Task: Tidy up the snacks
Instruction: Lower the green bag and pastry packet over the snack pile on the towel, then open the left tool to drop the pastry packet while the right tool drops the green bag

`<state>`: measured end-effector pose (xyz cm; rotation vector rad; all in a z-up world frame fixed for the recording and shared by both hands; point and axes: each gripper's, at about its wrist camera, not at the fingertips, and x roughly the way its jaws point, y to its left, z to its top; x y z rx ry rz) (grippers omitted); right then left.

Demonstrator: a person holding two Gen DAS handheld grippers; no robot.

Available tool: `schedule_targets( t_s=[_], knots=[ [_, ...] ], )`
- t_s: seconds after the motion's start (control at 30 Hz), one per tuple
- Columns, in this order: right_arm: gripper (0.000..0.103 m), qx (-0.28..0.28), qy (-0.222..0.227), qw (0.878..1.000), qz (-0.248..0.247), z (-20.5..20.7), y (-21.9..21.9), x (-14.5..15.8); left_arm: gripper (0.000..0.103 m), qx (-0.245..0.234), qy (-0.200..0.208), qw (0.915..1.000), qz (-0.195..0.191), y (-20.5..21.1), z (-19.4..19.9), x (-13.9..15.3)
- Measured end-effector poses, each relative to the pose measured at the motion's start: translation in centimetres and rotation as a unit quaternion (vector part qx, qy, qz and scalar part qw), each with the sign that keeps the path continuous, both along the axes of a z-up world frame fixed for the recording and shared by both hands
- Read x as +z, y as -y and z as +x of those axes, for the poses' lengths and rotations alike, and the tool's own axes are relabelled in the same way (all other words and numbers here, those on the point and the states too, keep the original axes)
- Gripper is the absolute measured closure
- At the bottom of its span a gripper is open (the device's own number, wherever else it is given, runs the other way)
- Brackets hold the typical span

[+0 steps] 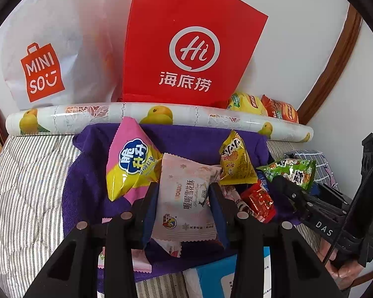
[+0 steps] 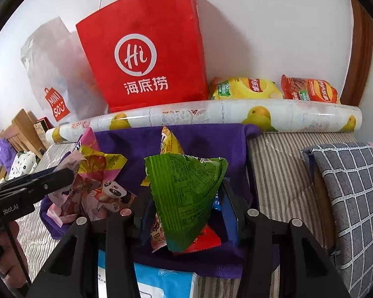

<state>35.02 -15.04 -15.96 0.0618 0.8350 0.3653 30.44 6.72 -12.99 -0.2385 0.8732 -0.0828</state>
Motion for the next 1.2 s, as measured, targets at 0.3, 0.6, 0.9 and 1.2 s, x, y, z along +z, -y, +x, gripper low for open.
schedule_targets(
  t_s=[0.3,0.6,0.9,1.2],
  knots=[
    [0.056,0.0,-0.011,1.0,-0.007,0.3,-0.1,-0.5,0.064,0.001,0.001,1.0,-0.001,-0.1,-0.1,0.1],
    [0.056,0.001,-0.018,1.0,-0.02,0.5,-0.6,-1.1,0.064,-0.005,0.005,1.0,-0.006,0.0,-0.4,0.2],
    [0.055,-0.004,-0.037,0.999,-0.02,0.9,-0.4,-1.6,0.064,-0.006,0.006,0.9999,-0.009,-0.2,-0.5,0.4],
    [0.048,0.003,-0.032,0.999,-0.018,0.7,-0.4,-1.4,0.064,-0.009,0.008,0.9999,-0.009,-0.1,-0.5,0.3]
  ],
)
